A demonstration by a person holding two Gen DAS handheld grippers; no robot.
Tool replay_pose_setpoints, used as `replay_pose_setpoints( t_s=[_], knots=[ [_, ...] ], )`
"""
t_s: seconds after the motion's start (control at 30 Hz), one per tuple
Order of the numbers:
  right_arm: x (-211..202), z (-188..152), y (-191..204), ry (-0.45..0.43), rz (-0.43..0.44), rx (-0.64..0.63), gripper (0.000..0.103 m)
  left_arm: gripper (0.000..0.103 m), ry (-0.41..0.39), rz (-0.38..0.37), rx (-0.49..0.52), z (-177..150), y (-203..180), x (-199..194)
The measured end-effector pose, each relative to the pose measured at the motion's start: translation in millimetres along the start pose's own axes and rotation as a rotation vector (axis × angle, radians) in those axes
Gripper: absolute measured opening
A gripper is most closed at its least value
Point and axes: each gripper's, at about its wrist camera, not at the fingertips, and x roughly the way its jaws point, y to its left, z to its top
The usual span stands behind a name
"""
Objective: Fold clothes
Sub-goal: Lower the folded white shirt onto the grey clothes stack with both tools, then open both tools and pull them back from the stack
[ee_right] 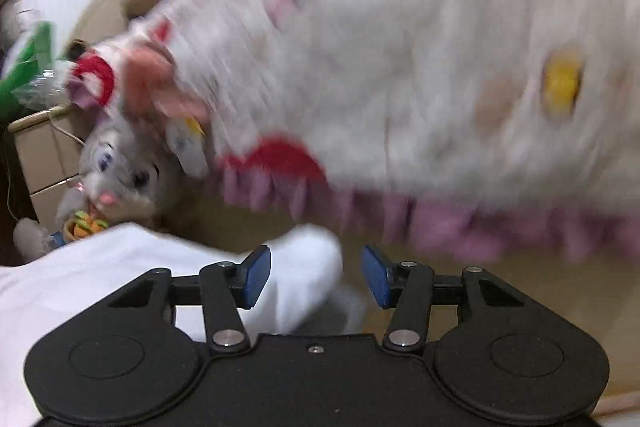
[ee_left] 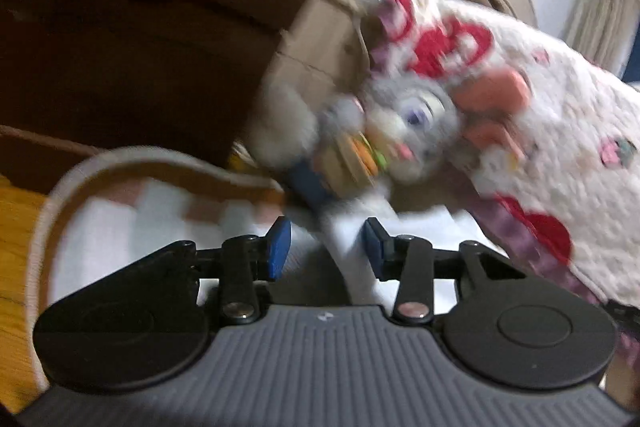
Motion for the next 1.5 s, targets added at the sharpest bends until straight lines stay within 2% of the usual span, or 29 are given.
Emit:
replay_pose_setpoints(
  t_s=[0.07, 0.13, 0.17, 0.23, 0.27, 0.37, 0.47, 0.53, 0.6, 0.7, 0.73, 0.87, 0.97, 1.03, 1.13, 1.17, 1.23, 1.3, 1.33, 1.4, 1.5],
  knots=[
    [-20.1, 7.3, 20.1, -0.039, 0.143, -0.092, 0.056, 0.036, -0.043, 0.03, 0.048, 6.3, -4.7, -8.9],
    [-29.3, 7.0, 38.7, 0.004, 0.323, -0.164, 0.056, 0.034, -0.026, -0.043, 0.067, 8.3, -6.4, -10.1],
    [-29.6, 5.5, 48.1, 0.039, 0.382, -0.186, 0.056, 0.03, -0.01, -0.095, 0.066, 7.8, -7.9, -8.9],
    [-28.7, -5.1, 68.6, 0.114, 0.483, -0.25, 0.056, 0.029, 0.024, -0.172, 0.095, 3.7, -16.2, -5.2],
    [-27.4, -12.8, 78.0, 0.15, 0.523, -0.288, 0.059, 0.029, 0.044, -0.198, 0.119, 1.2, -21.5, -2.7],
    [-28.1, -39.9, 101.6, 0.152, 0.516, -0.417, 0.062, 0.029, 0.133, -0.188, 0.129, -8.5, -24.3, 10.6],
    [-43.1, -40.8, 104.6, 0.139, 0.488, -0.387, 0.062, 0.029, 0.21, -0.165, 0.069, -13.0, -9.2, 24.1],
    [-65.5, -40.6, 112.7, 0.139, 0.552, -0.427, 0.063, 0.029, 0.224, -0.168, 0.029, -13.0, 0.9, 26.8],
    [-81.0, -50.3, 122.1, 0.189, 0.635, -0.472, 0.061, 0.028, 0.227, -0.17, -0.002, -12.2, 6.6, 26.9],
    [-96.2, -62.5, 126.8, 0.259, 0.776, -0.475, 0.066, 0.028, 0.228, -0.16, 0.018, -14.9, 4.5, 25.1],
    [-100.7, -64.8, 127.2, 0.255, 0.807, -0.491, 0.069, 0.028, 0.228, -0.155, 0.031, -14.8, 2.5, 25.2],
    [-115.5, -60.1, 120.1, 0.274, 0.833, -0.562, 0.067, 0.028, 0.291, -0.148, 0.092, -12.4, -6.9, 28.6],
    [-132.7, -61.4, 114.8, 0.386, 0.905, -0.605, 0.067, 0.029, 0.305, -0.132, 0.133, -11.9, -14.7, 27.0],
    [-139.4, -62.4, 109.5, 0.481, 0.888, -0.62, 0.065, 0.033, 0.315, -0.131, 0.129, -9.8, -17.2, 23.8],
    [-147.3, -58.6, 101.4, 0.676, 0.789, -0.732, 0.063, 0.049, 0.314, -0.139, 0.154, -3.4, -25.9, 11.9],
    [-151.4, -53.4, 94.4, 0.699, 0.744, -0.744, 0.063, 0.058, 0.312, -0.149, 0.198, -1.5, -33.4, 6.0],
    [-159.7, -41.2, 76.7, 0.748, 0.625, -0.742, 0.064, 0.068, 0.313, -0.177, 0.304, 0.2, -51.6, -9.8],
    [-166.8, -27.6, 56.7, 0.759, 0.524, -0.698, 0.064, 0.073, 0.305, -0.196, 0.385, -1.4, -71.0, -33.0],
    [-173.7, -20.9, 47.5, 0.738, 0.482, -0.676, 0.064, 0.076, 0.298, -0.2, 0.407, -3.1, -79.9, -46.0],
    [-187.7, -7.3, 29.3, 0.693, 0.397, -0.633, 0.064, 0.093, 0.286, -0.197, 0.408, -11.0, -92.5, -70.5],
    [-207.9, 2.1, 9.3, 0.555, 0.319, -0.504, 0.064, 0.1, 0.273, -0.172, 0.443, -27.0, -113.4, -104.9]
  ],
)
